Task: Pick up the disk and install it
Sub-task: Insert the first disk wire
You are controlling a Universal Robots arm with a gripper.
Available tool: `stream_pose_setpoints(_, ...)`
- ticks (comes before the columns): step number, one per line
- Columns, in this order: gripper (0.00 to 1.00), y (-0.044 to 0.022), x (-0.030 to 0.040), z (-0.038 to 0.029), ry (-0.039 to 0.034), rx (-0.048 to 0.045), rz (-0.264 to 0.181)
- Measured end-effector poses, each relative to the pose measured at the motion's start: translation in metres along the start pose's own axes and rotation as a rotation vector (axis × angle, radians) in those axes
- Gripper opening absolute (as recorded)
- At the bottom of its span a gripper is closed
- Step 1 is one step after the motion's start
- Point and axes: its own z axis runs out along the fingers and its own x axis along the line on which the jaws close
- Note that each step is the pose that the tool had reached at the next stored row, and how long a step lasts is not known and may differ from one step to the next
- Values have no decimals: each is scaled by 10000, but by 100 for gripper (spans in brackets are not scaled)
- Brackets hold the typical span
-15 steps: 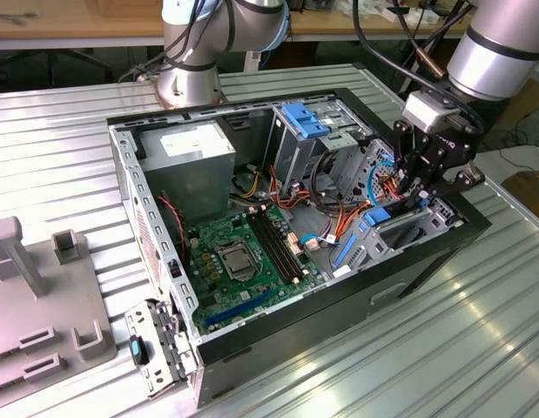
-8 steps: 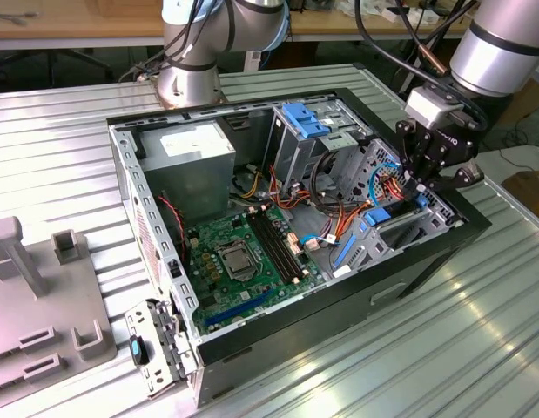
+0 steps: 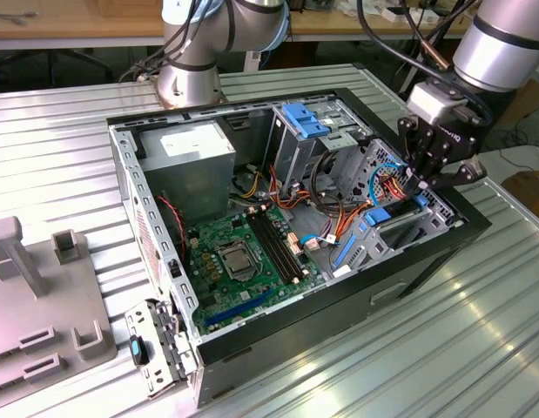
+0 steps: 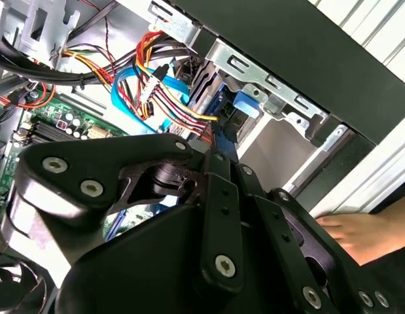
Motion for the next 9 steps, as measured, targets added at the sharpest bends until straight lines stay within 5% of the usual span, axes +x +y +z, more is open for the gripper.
stream_pose_setpoints(9,11,-2,2,-40,-2,0,0)
